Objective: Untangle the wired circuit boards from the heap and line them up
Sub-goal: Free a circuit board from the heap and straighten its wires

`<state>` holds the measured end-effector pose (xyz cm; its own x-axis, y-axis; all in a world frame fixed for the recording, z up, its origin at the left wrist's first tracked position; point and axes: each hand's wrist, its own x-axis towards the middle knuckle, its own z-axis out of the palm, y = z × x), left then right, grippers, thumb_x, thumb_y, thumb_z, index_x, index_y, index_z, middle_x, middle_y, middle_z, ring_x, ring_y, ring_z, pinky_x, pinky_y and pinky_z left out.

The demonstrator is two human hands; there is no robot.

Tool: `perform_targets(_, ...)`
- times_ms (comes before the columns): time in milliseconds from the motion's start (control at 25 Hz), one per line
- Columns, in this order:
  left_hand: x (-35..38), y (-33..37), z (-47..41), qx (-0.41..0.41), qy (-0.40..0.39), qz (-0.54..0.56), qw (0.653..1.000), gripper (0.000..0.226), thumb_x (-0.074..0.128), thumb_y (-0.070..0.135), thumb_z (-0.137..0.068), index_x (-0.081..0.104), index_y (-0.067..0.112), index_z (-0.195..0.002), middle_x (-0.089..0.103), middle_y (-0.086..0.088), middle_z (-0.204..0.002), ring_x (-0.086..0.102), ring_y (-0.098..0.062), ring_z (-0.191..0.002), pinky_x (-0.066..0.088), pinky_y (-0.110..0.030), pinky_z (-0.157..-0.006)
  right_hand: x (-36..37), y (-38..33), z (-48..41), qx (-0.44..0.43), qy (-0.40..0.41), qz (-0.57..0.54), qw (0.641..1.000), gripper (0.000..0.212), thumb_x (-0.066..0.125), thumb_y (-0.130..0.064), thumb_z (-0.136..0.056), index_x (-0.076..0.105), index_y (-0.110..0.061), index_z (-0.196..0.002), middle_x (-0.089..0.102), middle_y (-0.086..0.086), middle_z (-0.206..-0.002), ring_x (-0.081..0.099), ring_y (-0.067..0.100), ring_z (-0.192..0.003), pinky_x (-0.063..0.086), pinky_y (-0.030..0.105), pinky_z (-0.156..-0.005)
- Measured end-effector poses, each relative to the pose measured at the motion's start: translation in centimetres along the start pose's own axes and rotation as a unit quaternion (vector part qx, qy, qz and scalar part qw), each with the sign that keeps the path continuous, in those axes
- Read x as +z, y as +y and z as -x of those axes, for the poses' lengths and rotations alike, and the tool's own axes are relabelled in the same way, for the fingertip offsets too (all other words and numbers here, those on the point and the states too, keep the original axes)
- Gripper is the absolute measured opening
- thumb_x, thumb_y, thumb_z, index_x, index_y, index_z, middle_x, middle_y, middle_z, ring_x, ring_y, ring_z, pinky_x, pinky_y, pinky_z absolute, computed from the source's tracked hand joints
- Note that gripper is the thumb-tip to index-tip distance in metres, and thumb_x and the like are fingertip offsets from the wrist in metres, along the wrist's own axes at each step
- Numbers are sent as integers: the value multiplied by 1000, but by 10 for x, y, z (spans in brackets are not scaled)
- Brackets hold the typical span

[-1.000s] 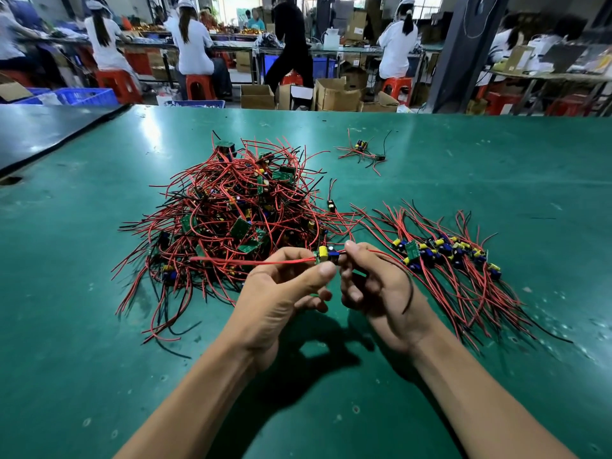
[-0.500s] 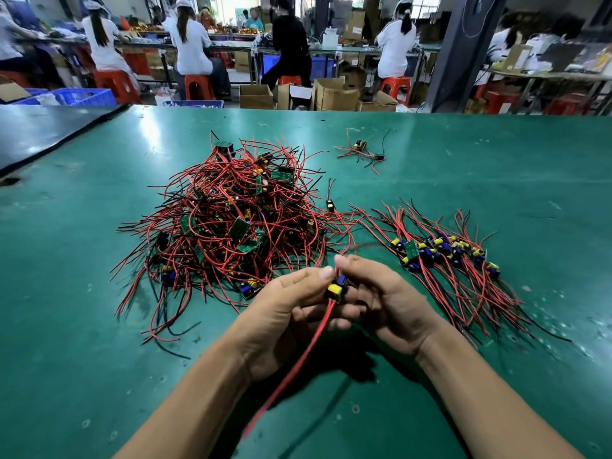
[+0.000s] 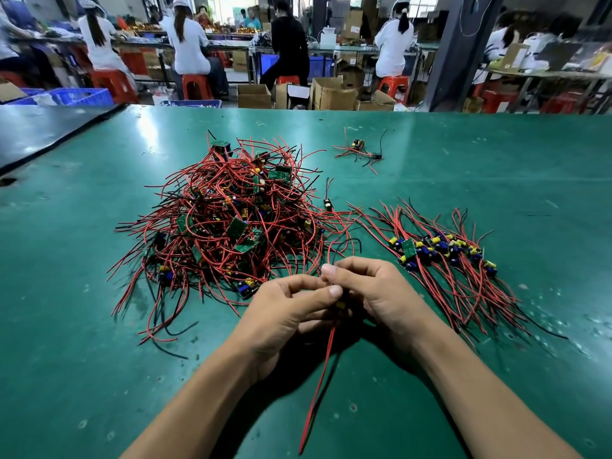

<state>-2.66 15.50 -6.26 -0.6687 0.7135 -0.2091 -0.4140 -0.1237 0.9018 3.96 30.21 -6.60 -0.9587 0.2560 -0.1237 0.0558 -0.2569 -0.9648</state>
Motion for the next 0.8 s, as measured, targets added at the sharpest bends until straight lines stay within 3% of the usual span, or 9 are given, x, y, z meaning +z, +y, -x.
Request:
perform_targets(160, 0, 2, -1, -21, -11, 20, 1000, 23, 76, 7, -69, 73, 1, -91, 71, -29, -94, 74, -32, -78, 61, -32, -67, -3, -2, -2, 7, 35, 7, 999, 20, 81, -27, -79, 73, -9, -82, 56, 12, -68, 53, 15, -50, 47, 23, -47)
perform_targets(280, -1, 5, -2, -34, -21, 48, 998, 18, 71, 5, -69, 78, 5, -85, 72, -28, -94, 74, -33, -77, 61, -34, -68, -4, -3, -4, 2, 51, 3, 999, 19, 78, -27, -81, 74, -8, -85, 47, 16, -71, 44, 17, -49, 38, 23, -48)
perform_targets(360, -1, 6, -1, -43, -32, 41, 998, 21, 69, 7, -67, 78, 5, -86, 72, -26, -92, 74, -32, -78, 61, -34, -69, -6, -4, -5, -3, 58, 1, 998, 18, 76, -30, -80, 76, -13, -87, 39, 10, -62, 34, 13, -48, 22, 26, -51)
perform_targets(440, 0, 6, -1, -51, -32, 24, 998, 16, 66, 5, -71, 78, 5, -82, 72, -25, -89, 73, -32, -76, 61, -34, -67, -7, -3, -6, 9, 58, -4, 998, 27, 78, -37, -73, 74, -15, -87, 36, 2, -56, 32, 11, -46, 18, 25, -49)
perform_targets(640, 5, 5, 0, -40, -17, -10, 999, 13, 63, 3, -85, 73, 6, -77, 71, -25, -83, 71, -30, -64, 60, -34, -63, 0, 1, -3, 16, -2, -45, 999, 18, 81, -32, -75, 69, -19, -81, 52, 4, -59, 42, 10, -39, 38, 19, -36)
perform_targets(800, 4, 3, 0, -21, -2, 13, 1000, 8, 64, 2, -85, 70, 1, -80, 69, -29, -82, 69, -29, -60, 59, -30, -57, -1, 2, -2, 27, -42, -38, 998, 26, 77, -30, -81, 75, -13, -100, 59, 7, -73, 47, 12, -50, 46, 21, -45)
